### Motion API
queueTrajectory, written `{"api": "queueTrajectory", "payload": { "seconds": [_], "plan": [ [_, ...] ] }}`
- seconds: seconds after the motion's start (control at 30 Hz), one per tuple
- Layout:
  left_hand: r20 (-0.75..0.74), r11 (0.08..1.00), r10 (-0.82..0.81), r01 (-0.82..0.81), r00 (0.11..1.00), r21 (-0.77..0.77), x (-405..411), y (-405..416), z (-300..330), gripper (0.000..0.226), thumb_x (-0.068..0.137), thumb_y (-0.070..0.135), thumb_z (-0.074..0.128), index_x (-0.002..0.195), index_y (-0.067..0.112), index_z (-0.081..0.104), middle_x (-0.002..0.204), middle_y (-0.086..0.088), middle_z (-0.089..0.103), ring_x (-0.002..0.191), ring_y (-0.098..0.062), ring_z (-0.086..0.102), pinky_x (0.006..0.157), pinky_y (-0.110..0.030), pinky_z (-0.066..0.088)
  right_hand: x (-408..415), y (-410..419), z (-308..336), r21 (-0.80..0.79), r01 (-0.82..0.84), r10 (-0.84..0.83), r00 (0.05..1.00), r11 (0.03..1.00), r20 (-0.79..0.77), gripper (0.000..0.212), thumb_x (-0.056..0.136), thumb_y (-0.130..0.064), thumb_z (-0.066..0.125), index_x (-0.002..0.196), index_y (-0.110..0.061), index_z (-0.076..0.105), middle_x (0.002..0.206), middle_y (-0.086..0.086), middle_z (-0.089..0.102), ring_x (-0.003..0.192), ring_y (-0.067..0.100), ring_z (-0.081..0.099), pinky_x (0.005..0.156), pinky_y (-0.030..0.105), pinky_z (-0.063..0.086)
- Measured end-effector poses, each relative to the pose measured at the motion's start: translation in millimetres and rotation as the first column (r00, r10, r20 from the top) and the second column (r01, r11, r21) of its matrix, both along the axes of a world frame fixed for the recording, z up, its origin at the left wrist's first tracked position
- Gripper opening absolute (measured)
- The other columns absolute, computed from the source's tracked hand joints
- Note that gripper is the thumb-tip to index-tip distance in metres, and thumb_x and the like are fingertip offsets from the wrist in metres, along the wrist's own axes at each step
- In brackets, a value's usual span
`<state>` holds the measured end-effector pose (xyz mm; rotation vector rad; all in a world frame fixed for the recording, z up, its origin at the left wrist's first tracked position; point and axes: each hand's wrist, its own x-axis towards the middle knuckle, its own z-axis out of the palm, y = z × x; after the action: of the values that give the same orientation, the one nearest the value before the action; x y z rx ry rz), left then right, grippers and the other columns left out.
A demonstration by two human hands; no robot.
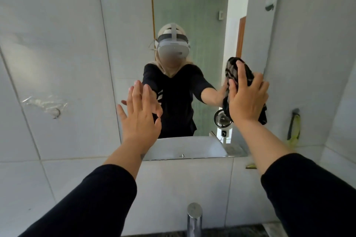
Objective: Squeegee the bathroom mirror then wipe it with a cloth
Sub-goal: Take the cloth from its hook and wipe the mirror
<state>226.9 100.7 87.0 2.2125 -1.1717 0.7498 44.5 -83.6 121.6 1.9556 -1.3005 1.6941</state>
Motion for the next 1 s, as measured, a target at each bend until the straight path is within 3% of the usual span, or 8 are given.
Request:
{"api": "queueTrajectory", "payload": {
  "seconds": [0.33,0.43,0.53,0.67,0.87,1.0],
  "plan": [
    [0.088,0.995,-0.046,0.054,0.995,-0.086,10,-1,-10,0.086,0.089,0.037,0.053,0.152,0.020,-0.004,0.160,-0.002,-0.014,0.147,-0.023,-0.010,0.115,-0.058,0.005,0,-4,-61,0.174,0.042,-0.088,0.960,0.984,0.266,0.046,0.099,-0.040,0.032,0.145,-0.032,0.030,0.122,0.021,0.046,0.099,0.040,0.045,0.070,0.050,0.049],
    [0.132,0.985,-0.067,0.087,0.989,-0.150,16,3,-10,0.077,0.090,0.035,0.053,0.151,0.019,0.010,0.160,-0.003,-0.001,0.147,-0.023,0.003,0.116,-0.055,0.011,20,10,-69,0.141,0.033,-0.069,0.962,0.989,0.264,0.046,0.099,-0.040,0.034,0.144,-0.032,0.032,0.120,0.020,0.048,0.097,0.039,0.047,0.067,0.048,0.049],
    [0.138,0.974,-0.067,0.094,0.988,-0.204,23,11,-15,0.072,0.087,0.031,0.055,0.148,0.018,0.020,0.158,-0.003,0.012,0.144,-0.024,0.017,0.116,-0.053,0.017,44,27,-67,0.045,0.016,-0.024,0.980,0.999,0.196,0.045,0.097,-0.039,0.037,0.141,-0.033,0.034,0.113,0.020,0.051,0.092,0.037,0.049,0.064,0.046,0.048],
    [0.059,0.975,-0.013,0.026,0.998,-0.221,37,24,-33,0.074,0.084,0.028,0.057,0.148,0.015,0.021,0.157,-0.002,0.015,0.141,-0.027,0.023,0.114,-0.054,0.021,80,55,-55,-0.093,-0.044,0.052,0.995,0.995,0.086,0.045,0.095,-0.039,0.044,0.139,-0.034,0.041,0.110,0.018,0.056,0.088,0.036,0.052,0.064,0.042,0.046],
    [-0.013,0.980,0.031,-0.033,0.999,-0.197,52,41,-55,0.079,0.082,0.024,0.059,0.149,0.017,0.017,0.158,-0.001,0.013,0.142,-0.025,0.022,0.114,-0.052,0.023,138,96,-43,-0.209,-0.174,0.140,0.976,0.962,-0.165,0.047,0.095,-0.041,0.043,0.141,-0.041,0.034,0.117,0.012,0.056,0.096,0.035,0.053,0.071,0.045,0.046],
    [-0.049,0.985,0.057,-0.065,0.997,-0.162,57,48,-72,0.080,0.084,0.024,0.056,0.150,0.020,0.011,0.159,0.001,0.005,0.145,-0.020,0.012,0.117,-0.049,0.017,170,119,-55,-0.252,-0.212,0.116,0.930,0.944,-0.349,0.060,0.090,-0.037,0.058,0.143,-0.041,0.030,0.123,0.014,0.054,0.103,0.038,0.052,0.078,0.049,0.046]
  ]
}}
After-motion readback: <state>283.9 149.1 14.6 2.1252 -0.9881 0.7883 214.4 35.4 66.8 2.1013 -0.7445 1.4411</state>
